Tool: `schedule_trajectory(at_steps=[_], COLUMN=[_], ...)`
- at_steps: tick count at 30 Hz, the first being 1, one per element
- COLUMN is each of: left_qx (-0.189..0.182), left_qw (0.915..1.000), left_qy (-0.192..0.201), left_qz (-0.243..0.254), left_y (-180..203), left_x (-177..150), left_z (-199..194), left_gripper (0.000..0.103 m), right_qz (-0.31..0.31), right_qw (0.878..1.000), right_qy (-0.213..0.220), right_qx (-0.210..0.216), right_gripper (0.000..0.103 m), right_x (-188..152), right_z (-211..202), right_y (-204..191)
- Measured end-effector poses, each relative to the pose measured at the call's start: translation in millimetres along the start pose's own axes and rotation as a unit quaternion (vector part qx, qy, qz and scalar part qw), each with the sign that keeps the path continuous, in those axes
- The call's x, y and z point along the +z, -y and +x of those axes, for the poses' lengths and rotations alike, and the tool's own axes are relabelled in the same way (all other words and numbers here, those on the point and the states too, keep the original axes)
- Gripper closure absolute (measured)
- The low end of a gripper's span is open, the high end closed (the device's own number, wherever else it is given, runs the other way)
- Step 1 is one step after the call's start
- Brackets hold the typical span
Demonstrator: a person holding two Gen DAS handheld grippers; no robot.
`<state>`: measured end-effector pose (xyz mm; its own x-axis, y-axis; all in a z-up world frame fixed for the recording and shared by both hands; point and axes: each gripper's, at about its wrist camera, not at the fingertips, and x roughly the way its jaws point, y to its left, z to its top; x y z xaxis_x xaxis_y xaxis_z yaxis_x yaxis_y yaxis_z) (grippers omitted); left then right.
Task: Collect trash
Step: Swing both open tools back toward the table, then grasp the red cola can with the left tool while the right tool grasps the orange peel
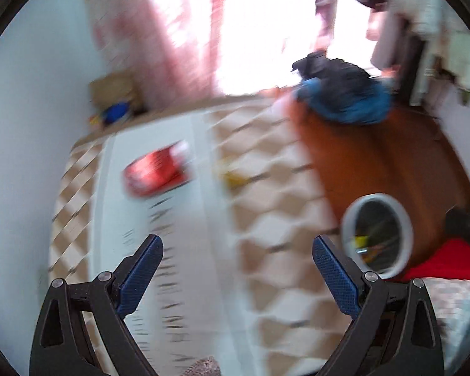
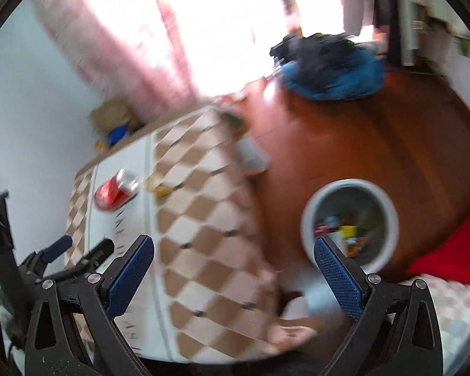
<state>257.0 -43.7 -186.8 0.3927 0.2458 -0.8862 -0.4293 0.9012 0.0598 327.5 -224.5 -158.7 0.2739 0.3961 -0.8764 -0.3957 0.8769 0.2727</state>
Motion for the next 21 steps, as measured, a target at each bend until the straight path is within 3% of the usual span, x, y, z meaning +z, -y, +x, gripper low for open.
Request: schedule_trajectory(at_steps=[3,5,7,13,16,18,20,21], left_qx=[0.054,0.08,0.107,0.137,0.141,0.142,0.138,0.137], left_qw=[0.9977,0.9951,0.9923,0.9877,0.9866,0.986,0.9854,0.9838], left_qy=[-0.037,-0.053,-0.061,-0.071,-0.073,-0.068,-0.048,-0.036], left_qz=[-0.019,-0.02,-0.012,0.023,0.038,0.056,0.088,0.111], left_y=[-53.7,-80.8,-105.3,-141.1,-151.3,-150.9,-145.2,-139.7], left_x=[-17.8,-29.0,-34.0,-27.5,-18.4,-11.5,-1.6,5.0], left_z=[44.8,67.4,87.9,124.8,134.0,132.3,123.3,117.6], left_gripper=[0.005,0.005,0.005,0.005,0.005,0.005,0.005,0.005], right_qz=[-0.035,-0.068,-0.099,-0.163,-0.161,-0.15,-0.139,-0.131], right_qw=[0.998,0.995,0.991,0.979,0.975,0.975,0.977,0.979], right_qy=[-0.044,-0.065,-0.085,-0.122,-0.146,-0.164,-0.158,-0.155], right_qx=[0.02,0.013,0.001,-0.033,-0.037,-0.028,-0.022,-0.016], right_gripper=[0.005,0.015,0.019,0.036,0.054,0.08,0.092,0.093], right_x=[11.9,21.8,32.5,59.7,62.7,62.0,61.8,61.7], right_z=[65.8,105.8,140.4,220.7,250.1,262.7,258.5,253.5], right_y=[-49.1,-79.3,-106.0,-167.9,-174.2,-170.4,-163.6,-158.3])
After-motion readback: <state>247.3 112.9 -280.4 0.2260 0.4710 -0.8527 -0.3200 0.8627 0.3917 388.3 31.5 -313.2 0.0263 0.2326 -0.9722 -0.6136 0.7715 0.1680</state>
